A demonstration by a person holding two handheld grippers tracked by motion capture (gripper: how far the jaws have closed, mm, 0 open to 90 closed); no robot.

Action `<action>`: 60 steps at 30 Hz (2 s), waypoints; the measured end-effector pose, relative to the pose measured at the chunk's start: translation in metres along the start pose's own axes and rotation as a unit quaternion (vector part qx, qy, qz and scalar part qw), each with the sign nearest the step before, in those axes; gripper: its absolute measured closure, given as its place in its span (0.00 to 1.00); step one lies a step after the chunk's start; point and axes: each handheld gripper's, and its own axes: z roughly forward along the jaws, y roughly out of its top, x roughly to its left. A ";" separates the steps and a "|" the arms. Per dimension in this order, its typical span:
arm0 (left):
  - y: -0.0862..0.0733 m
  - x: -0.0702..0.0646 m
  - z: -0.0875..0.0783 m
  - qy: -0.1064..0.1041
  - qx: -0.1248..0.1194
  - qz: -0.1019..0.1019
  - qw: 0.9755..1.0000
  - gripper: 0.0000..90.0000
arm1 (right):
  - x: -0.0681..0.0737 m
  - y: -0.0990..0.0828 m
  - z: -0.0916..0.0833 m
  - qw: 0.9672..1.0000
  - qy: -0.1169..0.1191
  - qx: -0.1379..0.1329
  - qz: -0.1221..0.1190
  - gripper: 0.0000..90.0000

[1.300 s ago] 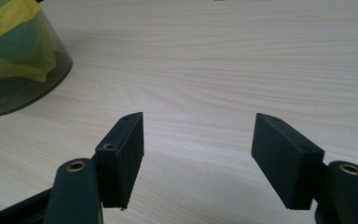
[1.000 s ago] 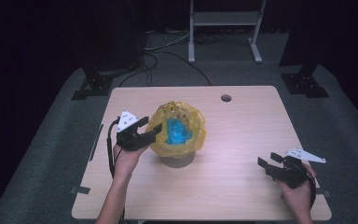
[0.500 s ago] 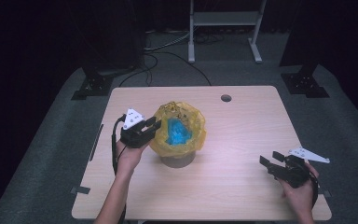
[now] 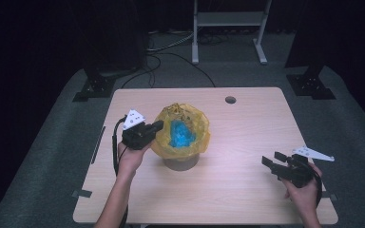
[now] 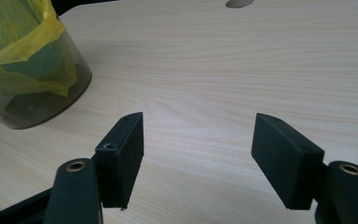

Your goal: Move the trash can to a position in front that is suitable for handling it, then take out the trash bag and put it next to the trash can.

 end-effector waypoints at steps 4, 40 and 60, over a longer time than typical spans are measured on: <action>-0.001 -0.001 0.001 -0.005 -0.002 -0.004 1.000 0.98 | 0.001 0.004 0.001 1.000 0.014 0.004 0.004 0.38; 0.008 0.003 0.003 -0.038 -0.015 -0.028 0.999 0.99 | 0.043 0.082 0.010 0.992 0.125 -0.009 -0.016 0.33; 0.011 0.003 0.006 -0.047 -0.018 -0.032 0.998 0.99 | 0.095 0.126 0.069 0.976 0.216 0.008 -0.033 0.31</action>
